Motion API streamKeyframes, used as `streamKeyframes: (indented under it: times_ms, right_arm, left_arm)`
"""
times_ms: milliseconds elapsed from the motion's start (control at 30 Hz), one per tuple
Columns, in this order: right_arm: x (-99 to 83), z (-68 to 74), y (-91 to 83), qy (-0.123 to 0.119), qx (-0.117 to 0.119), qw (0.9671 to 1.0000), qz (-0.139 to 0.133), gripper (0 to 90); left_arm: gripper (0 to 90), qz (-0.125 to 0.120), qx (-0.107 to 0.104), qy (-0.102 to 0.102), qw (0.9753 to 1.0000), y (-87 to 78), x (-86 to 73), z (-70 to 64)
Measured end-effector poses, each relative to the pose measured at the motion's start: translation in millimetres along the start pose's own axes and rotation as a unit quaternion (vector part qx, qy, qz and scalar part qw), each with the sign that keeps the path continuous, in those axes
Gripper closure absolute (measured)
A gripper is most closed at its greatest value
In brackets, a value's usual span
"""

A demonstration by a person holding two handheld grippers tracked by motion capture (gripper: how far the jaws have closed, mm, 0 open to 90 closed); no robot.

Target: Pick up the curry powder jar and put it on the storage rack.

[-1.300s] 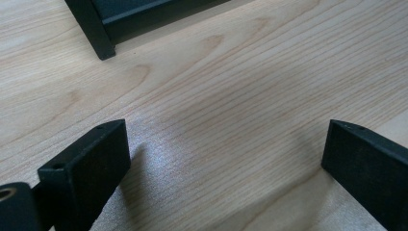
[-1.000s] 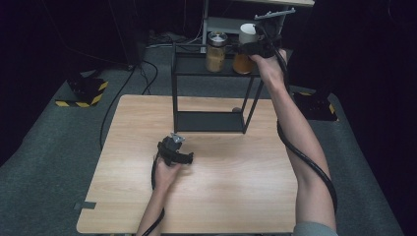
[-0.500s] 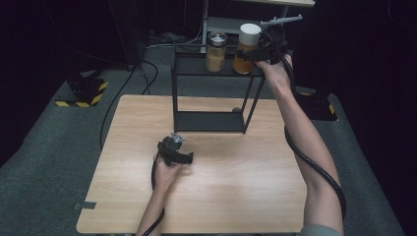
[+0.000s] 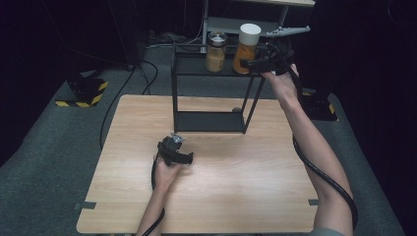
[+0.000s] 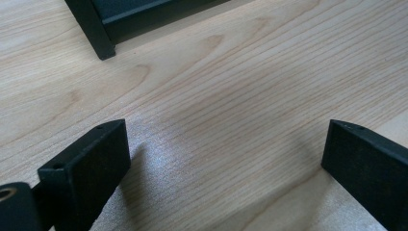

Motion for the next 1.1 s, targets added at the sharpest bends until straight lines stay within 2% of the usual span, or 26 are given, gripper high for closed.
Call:
streamKeyframes:
  times_ms: [67,167,333,500,533,567,833,900,933,967,1067,1100]
  right_arm:
    - [-2.5,0.1,-0.2,-0.001,0.001,1.0,-0.001,9.7]
    - [-19.4,1.5,-1.6,-0.008,0.004,1.0,-0.002,9.7]
    - [-37.3,1.3,-2.6,-0.009,0.008,0.9999,-0.002,9.9]
    - [-55.0,2.4,-2.9,-0.016,-0.003,0.9999,0.0,10.5]
    - [-64.9,1.7,-2.5,-0.017,-0.003,0.9998,0.002,10.6]
    - [-64.9,1.7,-2.5,-0.017,-0.003,0.9998,0.002,10.6]
    - [-110.3,-9.7,6.8,0.013,0.018,0.9997,0.002,11.0]
    - [-114.3,-10.6,8.3,0.016,0.02,0.9997,0.001,11.1]
    - [-125.2,-13.1,12.8,0.023,0.025,0.9994,0.001,11.2]
    - [-125.2,-13.1,12.8,0.023,0.025,0.9994,0.001,11.2]
    - [-145.1,-15.3,22.7,0.033,0.027,0.9991,0.008,11.7]
    - [-145.1,-15.3,22.7,0.033,0.027,0.9991,0.008,11.7]
  left_arm:
    - [2.8,0.0,0.0,0.0,1.0,0.0,-0.1,0.1]
    - [2.8,0.0,-0.001,0.0,1.0,0.0,0.0,0.2]
    - [2.8,0.001,0.0,0.0,1.0,-0.1,0.1,0.0]
    - [2.8,-0.001,-0.001,-0.002,1.0,0.1,0.0,-0.2]
    - [2.8,0.0,-0.001,-0.002,1.0,0.1,0.0,-0.3]
    - [2.8,0.0,-0.001,-0.002,1.0,0.1,0.0,-0.2]
    - [2.8,0.0,-0.001,-0.001,1.0,0.1,0.1,-0.2]
    - [2.8,0.0,-0.001,-0.001,1.0,0.2,0.0,-0.3]
    - [2.8,0.0,-0.001,-0.001,1.0,0.1,0.0,-0.3]
    - [2.8,0.0,-0.001,-0.001,1.0,0.1,0.0,-0.3]
    - [2.8,0.0,-0.001,-0.002,1.0,0.1,0.1,-0.3]
    - [2.8,0.0,-0.001,-0.002,1.0,0.1,0.1,-0.3]
Point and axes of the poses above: each handheld gripper's, and its own axes: y roughly forward along the jaws, x roughly out of its top, z roughly to its left, the point moved 8 cm from there along y, roughly forward along the jaws, and after that the axes turned 15 degrees about z, right-handed, at the moved point
